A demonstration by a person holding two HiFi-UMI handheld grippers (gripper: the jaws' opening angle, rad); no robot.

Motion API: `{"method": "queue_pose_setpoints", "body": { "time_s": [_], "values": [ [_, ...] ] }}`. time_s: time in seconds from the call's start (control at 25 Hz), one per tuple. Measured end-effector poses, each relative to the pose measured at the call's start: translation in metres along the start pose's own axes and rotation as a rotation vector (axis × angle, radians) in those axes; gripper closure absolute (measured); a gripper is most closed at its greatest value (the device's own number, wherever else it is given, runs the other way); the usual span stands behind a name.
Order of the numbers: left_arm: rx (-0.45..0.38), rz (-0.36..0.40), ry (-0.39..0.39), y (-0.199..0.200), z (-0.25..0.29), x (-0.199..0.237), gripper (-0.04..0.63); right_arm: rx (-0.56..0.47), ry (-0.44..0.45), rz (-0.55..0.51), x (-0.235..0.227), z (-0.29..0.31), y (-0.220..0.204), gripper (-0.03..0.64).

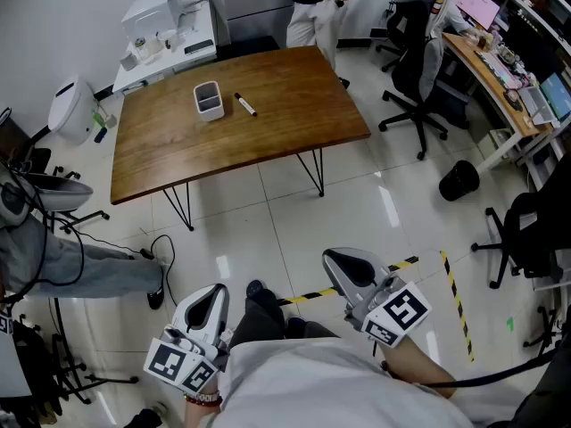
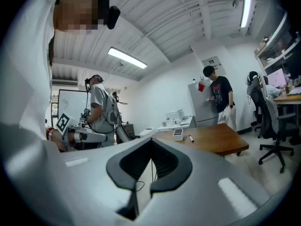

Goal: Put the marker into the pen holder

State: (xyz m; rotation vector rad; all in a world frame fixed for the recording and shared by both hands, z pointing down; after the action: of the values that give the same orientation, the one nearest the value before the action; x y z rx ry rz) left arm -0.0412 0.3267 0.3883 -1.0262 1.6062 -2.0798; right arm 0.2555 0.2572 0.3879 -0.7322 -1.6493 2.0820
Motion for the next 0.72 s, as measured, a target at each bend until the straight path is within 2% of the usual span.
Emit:
{"method": "queue_pose_setpoints", "body": {
  "time_s": [0.28,0.48,0.6,0.72],
  "values": [
    [-0.005,-0.001,0.034,0.033,0.001,0.096,0.603,0.022,-0.006,0.006,0.004,0.106,0.017,0.623],
    [-0.024,0.011,0.056,0.066,-0.010,0.171,0.603,0.002,-0.006,-0.003,0.022,0.185,0.036,0.623],
    [-0.034,0.031,0.053,0.085,-0.015,0.205,0.603,-0.011,-0.003,-0.022,0.033,0.210,0.045,0.623],
    [-0.039,0.053,0.029,0.095,-0.010,0.231,0.603,-0.025,-0.045,-0.033,0.032,0.224,0.048,0.623]
  ]
}}
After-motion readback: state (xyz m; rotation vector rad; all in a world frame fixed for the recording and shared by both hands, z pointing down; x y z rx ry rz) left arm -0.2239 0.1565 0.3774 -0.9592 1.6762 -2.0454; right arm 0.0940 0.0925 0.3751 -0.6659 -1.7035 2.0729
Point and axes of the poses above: the fingertips, and each gripper's own axes: z forward along the fingers, x to its left, y out of its top, the point moved 9 cm from there along -z, backward along the fingers, and after that the axes turned 13 degrees about -y, right-handed, at the moved point
